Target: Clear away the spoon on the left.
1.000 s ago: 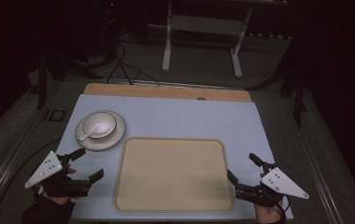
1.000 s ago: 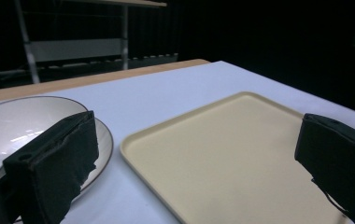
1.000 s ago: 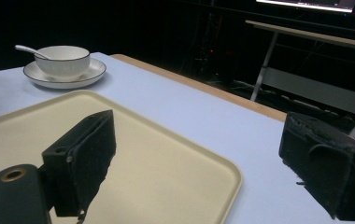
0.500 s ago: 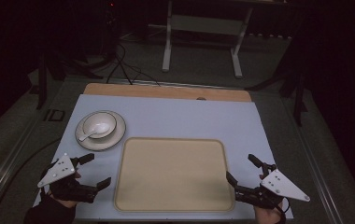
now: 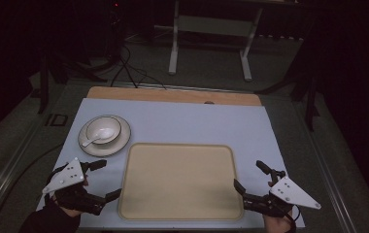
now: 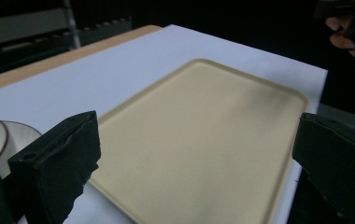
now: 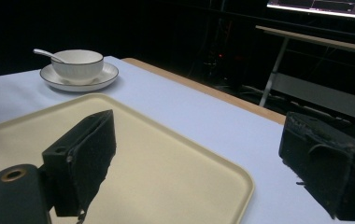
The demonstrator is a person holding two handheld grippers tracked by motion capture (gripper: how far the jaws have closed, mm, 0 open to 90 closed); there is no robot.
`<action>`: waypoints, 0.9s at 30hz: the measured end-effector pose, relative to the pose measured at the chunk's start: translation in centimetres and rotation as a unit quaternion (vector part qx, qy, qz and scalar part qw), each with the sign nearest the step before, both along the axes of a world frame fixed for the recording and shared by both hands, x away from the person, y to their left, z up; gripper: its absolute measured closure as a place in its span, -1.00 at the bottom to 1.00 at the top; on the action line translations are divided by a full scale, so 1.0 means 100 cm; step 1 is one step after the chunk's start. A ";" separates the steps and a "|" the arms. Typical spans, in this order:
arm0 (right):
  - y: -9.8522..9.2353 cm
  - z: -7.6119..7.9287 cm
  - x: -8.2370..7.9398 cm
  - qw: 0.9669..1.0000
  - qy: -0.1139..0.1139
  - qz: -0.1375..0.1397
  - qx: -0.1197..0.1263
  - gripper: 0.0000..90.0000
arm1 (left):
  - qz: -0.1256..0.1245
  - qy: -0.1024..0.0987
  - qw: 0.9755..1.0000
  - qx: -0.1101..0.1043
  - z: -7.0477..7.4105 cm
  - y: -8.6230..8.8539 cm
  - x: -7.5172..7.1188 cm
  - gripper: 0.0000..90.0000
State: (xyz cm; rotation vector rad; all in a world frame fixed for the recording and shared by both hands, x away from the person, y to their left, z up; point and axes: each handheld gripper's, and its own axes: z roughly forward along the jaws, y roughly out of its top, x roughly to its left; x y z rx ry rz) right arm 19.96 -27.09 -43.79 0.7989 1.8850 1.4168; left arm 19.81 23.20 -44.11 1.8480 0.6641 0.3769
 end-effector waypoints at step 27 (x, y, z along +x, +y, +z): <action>0.002 0.001 -0.001 1.000 0.000 0.011 0.004 -0.76 | 0.083 -0.035 0.996 0.014 0.055 0.036 0.034 -0.88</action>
